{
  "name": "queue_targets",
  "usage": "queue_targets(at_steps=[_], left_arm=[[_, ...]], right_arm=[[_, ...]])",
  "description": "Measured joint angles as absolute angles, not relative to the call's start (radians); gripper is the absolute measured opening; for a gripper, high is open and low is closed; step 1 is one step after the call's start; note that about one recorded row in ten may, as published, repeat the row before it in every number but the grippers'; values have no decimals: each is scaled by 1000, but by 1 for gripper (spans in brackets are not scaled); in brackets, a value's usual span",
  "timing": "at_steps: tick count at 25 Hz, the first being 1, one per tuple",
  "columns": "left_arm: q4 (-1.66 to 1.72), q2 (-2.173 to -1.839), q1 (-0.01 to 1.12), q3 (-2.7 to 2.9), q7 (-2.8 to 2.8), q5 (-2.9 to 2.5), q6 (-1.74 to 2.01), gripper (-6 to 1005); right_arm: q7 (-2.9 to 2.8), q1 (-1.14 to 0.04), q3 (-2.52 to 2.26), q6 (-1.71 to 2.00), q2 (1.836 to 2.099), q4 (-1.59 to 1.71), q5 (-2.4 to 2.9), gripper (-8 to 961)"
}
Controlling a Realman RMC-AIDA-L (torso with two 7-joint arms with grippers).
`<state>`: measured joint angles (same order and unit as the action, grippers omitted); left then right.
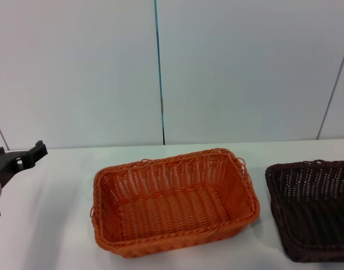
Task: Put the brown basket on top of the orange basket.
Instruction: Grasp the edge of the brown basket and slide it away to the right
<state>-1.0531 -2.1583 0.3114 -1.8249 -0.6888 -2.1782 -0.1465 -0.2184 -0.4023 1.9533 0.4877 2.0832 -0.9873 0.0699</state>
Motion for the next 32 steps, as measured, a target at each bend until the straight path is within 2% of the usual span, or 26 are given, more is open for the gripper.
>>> queue_targets(at_steps=[32], left_arm=[[-1069, -2157, 329, -1856, -690, -2201, -195, 935]], right_arm=[[-247, -408, 1942, 462, 2083, -951, 68, 653]])
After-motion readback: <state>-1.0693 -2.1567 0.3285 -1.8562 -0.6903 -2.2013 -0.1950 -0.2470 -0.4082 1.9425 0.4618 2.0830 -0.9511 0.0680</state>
